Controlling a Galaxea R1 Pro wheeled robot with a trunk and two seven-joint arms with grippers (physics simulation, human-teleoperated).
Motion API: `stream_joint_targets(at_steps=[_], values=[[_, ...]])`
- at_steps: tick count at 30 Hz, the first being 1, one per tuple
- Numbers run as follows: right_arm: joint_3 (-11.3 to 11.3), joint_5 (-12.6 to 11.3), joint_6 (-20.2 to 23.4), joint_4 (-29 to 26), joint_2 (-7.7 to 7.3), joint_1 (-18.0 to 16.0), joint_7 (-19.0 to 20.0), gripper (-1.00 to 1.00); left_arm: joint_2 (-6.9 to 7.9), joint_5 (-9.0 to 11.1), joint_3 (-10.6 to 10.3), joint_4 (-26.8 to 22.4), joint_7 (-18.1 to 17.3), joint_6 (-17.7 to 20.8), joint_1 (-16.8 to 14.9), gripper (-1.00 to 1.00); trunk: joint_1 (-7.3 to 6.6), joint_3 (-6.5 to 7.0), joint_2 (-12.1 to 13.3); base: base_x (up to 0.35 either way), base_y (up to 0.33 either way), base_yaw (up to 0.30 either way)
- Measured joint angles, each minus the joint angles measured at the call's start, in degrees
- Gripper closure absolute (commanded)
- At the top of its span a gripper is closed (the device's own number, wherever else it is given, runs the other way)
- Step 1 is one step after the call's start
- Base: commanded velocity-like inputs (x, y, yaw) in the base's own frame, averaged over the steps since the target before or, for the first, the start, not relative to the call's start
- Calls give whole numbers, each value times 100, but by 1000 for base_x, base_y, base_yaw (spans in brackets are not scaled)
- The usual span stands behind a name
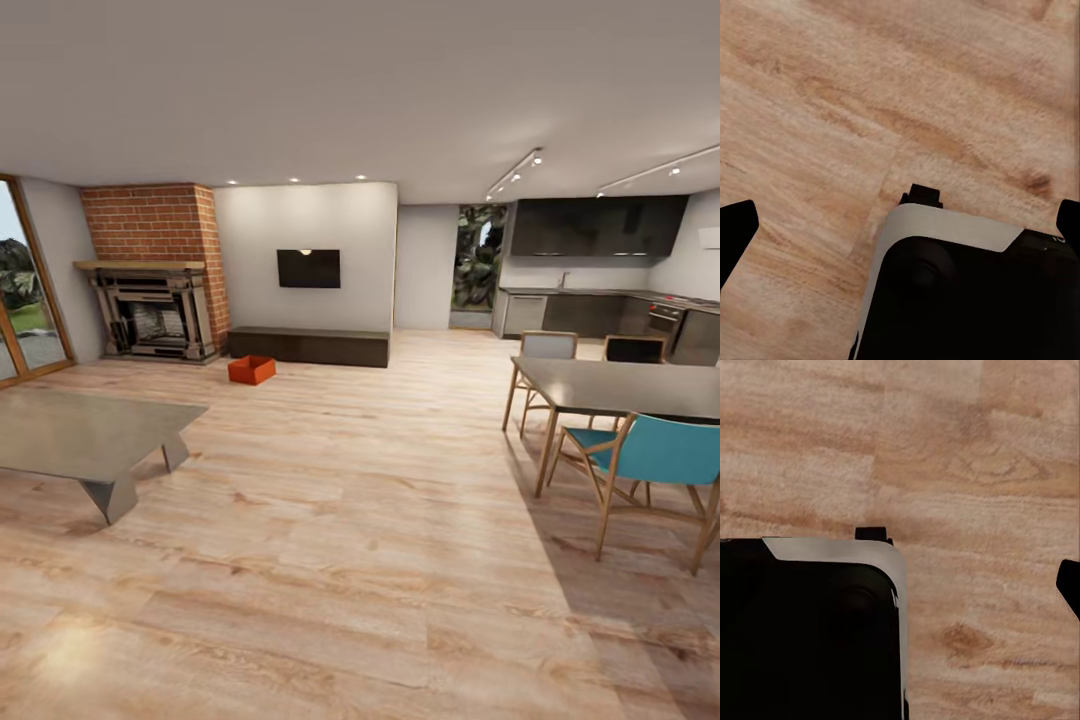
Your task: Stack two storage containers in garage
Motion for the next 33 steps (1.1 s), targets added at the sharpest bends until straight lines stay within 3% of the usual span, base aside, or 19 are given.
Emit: stream_joint_targets(at_steps=[33], values=[[6, 0, 16, 1, 7, 0, 0, -100, -1, -2, 0, -1, 0, 0, 0, -100, 0, 0, 0, 323, 0, 0]])
